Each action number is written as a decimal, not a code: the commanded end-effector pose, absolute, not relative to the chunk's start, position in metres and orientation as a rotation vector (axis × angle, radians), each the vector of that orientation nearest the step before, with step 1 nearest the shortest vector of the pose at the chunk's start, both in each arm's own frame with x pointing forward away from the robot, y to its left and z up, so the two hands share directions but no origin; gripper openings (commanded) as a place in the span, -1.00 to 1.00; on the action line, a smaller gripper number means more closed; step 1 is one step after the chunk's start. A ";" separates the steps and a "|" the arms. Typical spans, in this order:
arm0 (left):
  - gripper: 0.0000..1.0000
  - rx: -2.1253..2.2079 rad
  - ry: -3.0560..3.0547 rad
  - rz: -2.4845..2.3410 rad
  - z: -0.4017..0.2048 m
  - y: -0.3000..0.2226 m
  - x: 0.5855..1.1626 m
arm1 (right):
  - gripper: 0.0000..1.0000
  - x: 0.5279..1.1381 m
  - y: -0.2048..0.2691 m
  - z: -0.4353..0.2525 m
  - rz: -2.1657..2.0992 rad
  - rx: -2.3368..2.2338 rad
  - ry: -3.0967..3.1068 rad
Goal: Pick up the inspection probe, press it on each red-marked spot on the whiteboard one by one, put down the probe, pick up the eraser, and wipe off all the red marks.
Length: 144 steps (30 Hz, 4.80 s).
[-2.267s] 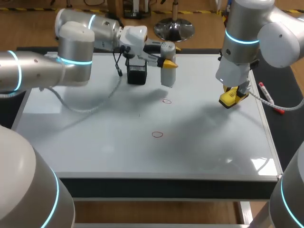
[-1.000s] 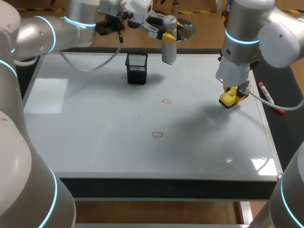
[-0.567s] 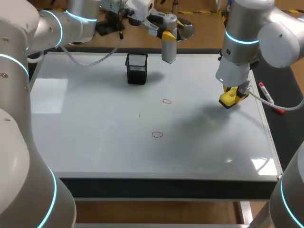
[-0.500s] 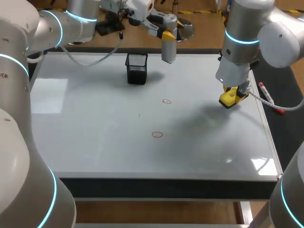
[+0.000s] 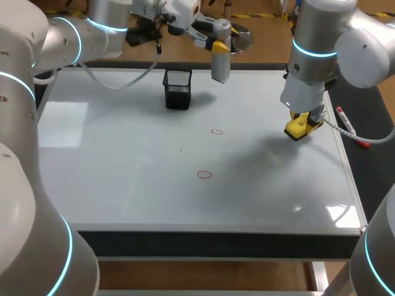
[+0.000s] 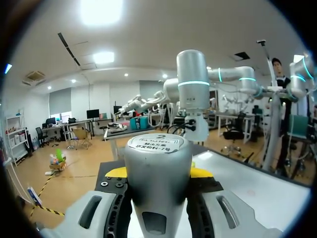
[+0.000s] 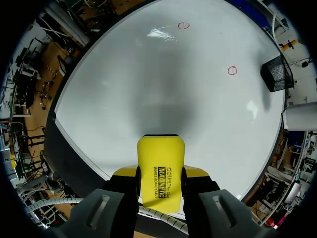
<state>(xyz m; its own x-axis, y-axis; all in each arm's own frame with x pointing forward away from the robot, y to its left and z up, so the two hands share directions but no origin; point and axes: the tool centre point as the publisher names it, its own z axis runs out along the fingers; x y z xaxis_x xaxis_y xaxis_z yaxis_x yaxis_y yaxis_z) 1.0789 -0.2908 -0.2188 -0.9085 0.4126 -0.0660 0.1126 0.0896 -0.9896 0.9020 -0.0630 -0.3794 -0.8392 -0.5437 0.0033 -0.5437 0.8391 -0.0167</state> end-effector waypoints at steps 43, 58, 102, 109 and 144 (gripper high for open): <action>-1.00 -0.696 -1.988 1.768 -0.222 -0.291 1.087 | -1.00 0.912 0.122 -0.393 -0.134 -1.803 2.591; -1.00 -0.696 -1.988 1.768 -0.222 -0.291 1.087 | -1.00 0.925 0.175 -0.405 -0.092 -2.009 2.434; -1.00 -0.696 -1.988 1.768 -0.222 -0.291 1.087 | -1.00 0.925 0.145 -0.431 -0.044 -1.977 2.511; -1.00 -0.696 -1.988 1.768 -0.222 -0.291 1.087 | -1.00 0.922 0.118 -0.430 -0.062 -1.911 2.575; -1.00 -0.696 -1.988 1.768 -0.222 -0.291 1.087 | -1.00 0.930 -0.033 -0.365 -0.087 -1.239 2.836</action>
<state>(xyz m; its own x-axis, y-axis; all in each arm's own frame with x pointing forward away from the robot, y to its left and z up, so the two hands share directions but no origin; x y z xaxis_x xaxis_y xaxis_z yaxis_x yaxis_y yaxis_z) 1.0794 -0.2907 -0.2196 -0.9096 0.4102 -0.0664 0.1118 0.0876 -0.9899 0.9406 -0.0174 -0.3681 -0.6767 -0.7362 0.0095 -0.7350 0.6747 -0.0682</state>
